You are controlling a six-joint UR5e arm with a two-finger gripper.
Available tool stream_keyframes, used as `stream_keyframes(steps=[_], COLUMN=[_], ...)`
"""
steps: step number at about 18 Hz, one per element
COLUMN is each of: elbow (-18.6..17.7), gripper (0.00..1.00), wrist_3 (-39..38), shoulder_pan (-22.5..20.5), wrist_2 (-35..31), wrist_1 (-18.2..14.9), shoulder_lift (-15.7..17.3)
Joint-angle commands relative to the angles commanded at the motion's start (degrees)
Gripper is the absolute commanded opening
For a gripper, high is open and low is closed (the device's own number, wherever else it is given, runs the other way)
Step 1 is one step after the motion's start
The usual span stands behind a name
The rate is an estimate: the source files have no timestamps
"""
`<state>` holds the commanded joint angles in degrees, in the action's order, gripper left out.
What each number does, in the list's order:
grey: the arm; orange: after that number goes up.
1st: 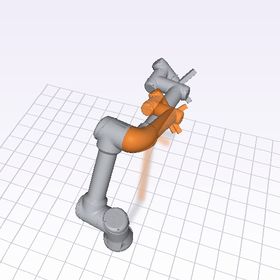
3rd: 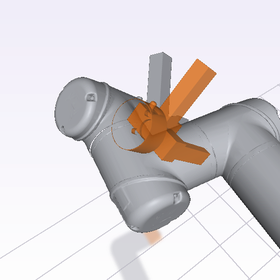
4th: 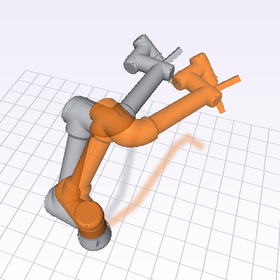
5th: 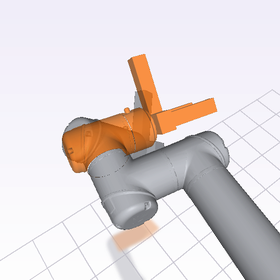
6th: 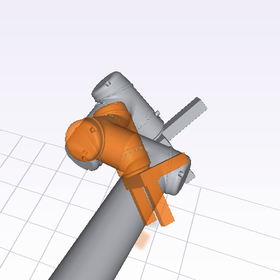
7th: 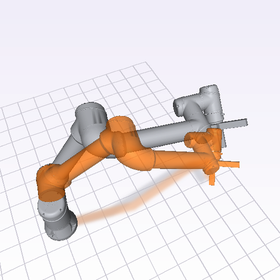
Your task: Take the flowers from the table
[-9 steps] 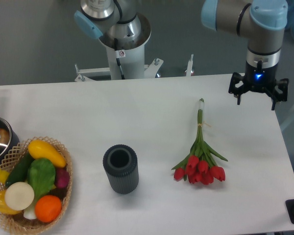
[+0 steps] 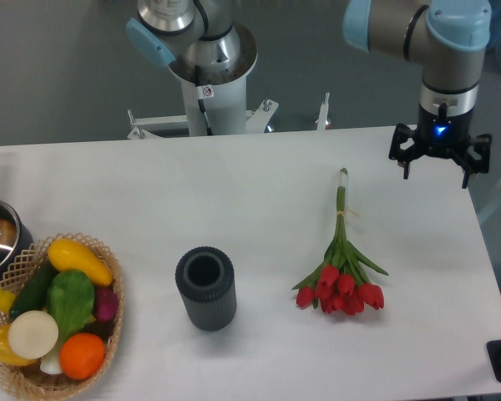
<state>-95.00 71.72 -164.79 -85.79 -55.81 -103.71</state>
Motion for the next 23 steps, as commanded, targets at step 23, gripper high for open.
stream_keyframes(steps=[23], elbow=[-10.29], gripper=[1.0], wrist_3=[-6.06], shoulder_pan=[-1.05], wrist_2=[8.08], wrist_1=[0.44], shoulder_lift=[-2.19])
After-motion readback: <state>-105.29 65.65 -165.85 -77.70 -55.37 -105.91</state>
